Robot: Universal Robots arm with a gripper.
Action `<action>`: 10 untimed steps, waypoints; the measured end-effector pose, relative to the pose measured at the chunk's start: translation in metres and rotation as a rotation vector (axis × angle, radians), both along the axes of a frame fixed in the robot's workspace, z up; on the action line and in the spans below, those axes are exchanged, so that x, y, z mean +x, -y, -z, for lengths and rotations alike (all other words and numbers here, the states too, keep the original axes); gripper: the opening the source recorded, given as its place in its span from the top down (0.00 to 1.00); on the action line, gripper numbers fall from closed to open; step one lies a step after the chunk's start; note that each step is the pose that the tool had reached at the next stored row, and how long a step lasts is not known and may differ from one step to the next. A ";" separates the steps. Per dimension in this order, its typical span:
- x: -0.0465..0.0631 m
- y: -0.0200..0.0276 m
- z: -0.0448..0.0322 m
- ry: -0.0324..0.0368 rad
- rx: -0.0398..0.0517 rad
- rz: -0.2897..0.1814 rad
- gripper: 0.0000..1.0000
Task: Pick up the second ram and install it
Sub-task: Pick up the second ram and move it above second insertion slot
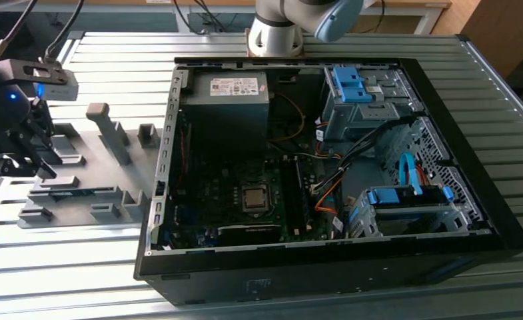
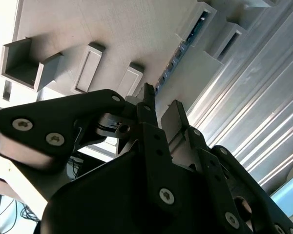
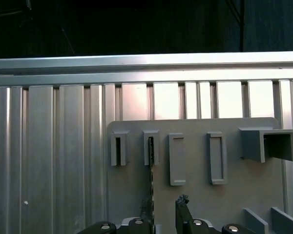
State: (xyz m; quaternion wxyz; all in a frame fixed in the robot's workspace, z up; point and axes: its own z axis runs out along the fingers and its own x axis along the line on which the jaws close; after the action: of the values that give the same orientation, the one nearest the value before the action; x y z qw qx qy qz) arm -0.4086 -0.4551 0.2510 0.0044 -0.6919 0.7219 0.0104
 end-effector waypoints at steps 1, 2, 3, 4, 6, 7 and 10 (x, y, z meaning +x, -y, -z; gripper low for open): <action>0.000 0.0001 0.0016 0.0000 0.0000 0.000 0.67; 0.000 0.0001 0.0030 0.0000 0.0000 0.000 0.67; 0.000 0.0001 0.0043 0.0000 0.0000 0.000 0.67; 0.000 0.0002 0.0055 -0.0001 0.0000 0.000 0.67; 0.000 0.0003 0.0080 0.0000 0.0000 0.000 0.67; 0.000 0.0005 0.0092 0.0000 0.0000 0.000 0.67; 0.000 0.0016 0.0135 0.0000 -0.0001 -0.004 0.67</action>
State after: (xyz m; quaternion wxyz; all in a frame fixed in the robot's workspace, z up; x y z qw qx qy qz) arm -0.4086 -0.4567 0.2376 0.0044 -0.6934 0.7205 0.0104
